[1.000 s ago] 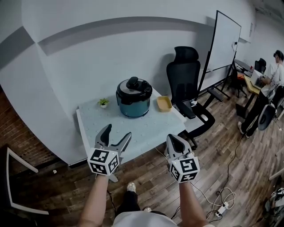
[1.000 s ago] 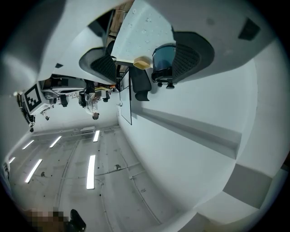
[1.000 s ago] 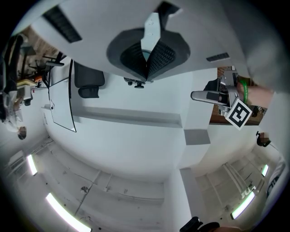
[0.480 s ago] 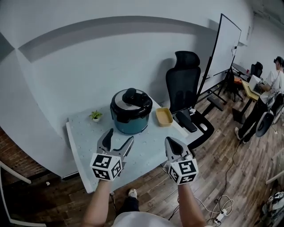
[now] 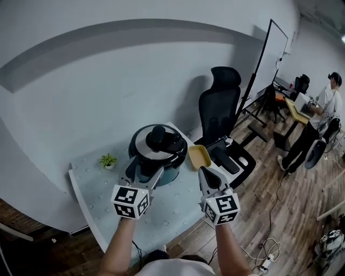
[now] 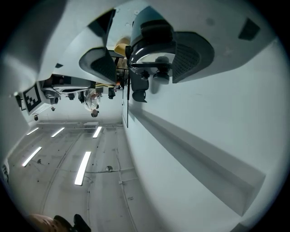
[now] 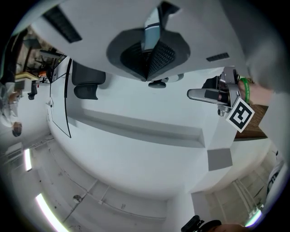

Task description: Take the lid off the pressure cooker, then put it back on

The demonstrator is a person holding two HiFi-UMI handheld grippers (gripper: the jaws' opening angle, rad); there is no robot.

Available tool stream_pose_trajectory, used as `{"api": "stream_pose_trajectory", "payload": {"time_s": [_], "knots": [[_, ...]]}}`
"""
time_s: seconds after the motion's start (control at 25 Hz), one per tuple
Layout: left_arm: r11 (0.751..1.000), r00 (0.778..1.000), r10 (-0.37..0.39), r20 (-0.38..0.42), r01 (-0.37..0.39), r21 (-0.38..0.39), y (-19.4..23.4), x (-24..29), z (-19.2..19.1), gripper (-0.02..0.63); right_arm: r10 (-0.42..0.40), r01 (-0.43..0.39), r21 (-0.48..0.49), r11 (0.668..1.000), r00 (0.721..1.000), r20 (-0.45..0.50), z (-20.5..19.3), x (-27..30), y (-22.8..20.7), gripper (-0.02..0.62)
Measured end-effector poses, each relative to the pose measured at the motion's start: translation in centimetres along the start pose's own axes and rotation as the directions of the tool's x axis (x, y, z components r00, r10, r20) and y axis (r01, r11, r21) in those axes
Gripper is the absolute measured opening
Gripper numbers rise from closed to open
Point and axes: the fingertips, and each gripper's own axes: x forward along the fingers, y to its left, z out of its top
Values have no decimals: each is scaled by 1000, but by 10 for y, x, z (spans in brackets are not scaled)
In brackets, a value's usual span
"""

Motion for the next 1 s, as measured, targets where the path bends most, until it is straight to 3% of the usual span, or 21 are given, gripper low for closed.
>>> {"api": "stream_pose_trajectory", "payload": {"time_s": [0.32,0.68,1.0], "knots": [[1000,1000,-10,-19,11,9,25,52,-3,353,-2,2,0,1000,1000,-26,-10,39,-23,0],[997,995,69,-66,-67,24,30,85,-14,353,95,-94,47,995,995,-40,-38,61,-50,0],[992,984,114,-137,-106,62,42,114,-16,353,137,-135,60,989,990,-25,-39,71,-67,0]]}}
